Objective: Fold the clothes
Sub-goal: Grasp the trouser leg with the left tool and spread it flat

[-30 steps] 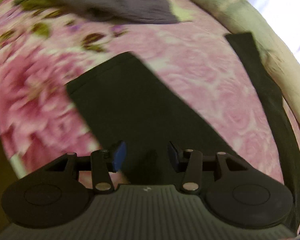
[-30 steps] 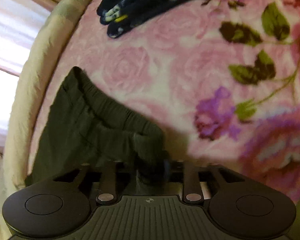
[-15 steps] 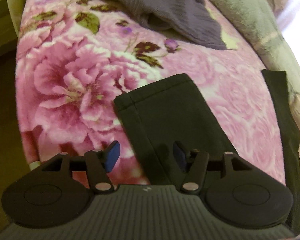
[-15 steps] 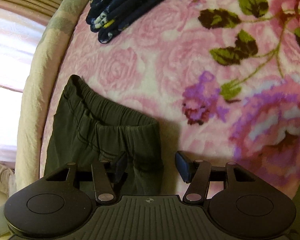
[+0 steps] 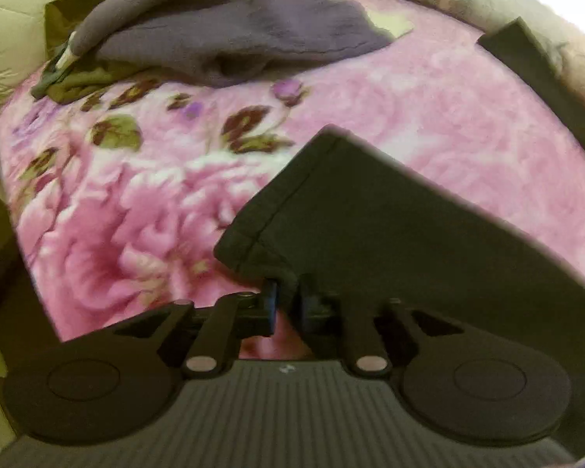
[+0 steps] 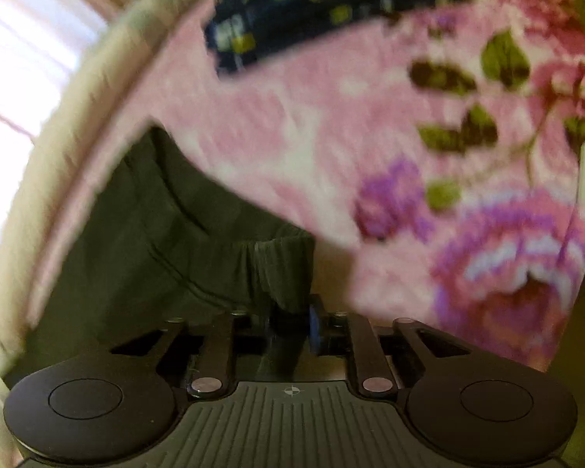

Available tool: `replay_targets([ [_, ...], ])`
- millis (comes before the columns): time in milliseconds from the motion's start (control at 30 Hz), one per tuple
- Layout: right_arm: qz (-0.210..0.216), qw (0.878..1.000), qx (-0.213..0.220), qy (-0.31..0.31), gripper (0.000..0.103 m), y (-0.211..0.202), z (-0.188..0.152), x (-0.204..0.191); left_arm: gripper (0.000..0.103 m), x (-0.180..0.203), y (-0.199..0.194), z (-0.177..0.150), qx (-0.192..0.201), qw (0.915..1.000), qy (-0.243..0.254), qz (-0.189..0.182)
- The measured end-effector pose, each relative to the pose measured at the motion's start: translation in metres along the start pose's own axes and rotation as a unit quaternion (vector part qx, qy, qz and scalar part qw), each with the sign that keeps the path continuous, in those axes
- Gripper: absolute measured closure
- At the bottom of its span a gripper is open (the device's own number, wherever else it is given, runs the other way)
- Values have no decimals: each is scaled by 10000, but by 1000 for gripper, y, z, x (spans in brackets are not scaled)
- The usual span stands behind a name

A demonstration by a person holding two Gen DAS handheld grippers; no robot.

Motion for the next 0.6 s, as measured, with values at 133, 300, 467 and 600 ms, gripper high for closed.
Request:
replay_targets([
  [133, -820, 9923, 431, -821, 26, -29, -2, -23, 69, -6, -24, 5, 266, 9967, -332, 690],
  [300, -727, 9720, 912, -2040, 26, -52, -15, -58, 75, 3, -44, 9, 523, 9903, -393, 1225],
  [467, -187, 9377, 605, -3416, 26, -13, -50, -103, 74, 81, -34, -7, 487, 9907, 1267, 24],
  [600, -561, 9212, 3, -3850, 26, 26, -75, -93, 71, 108, -19, -34, 354, 9803, 1941, -96],
])
Point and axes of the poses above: each gripper's, at about its wrist camera, not at the fingertips, and y roughly the way its jaws point, x to its right, z to its top, the point moved 3 cm from there along y, roughly the way its jaws point, and after that the axes turned 3 degrees about y, right-handed, at the moved point
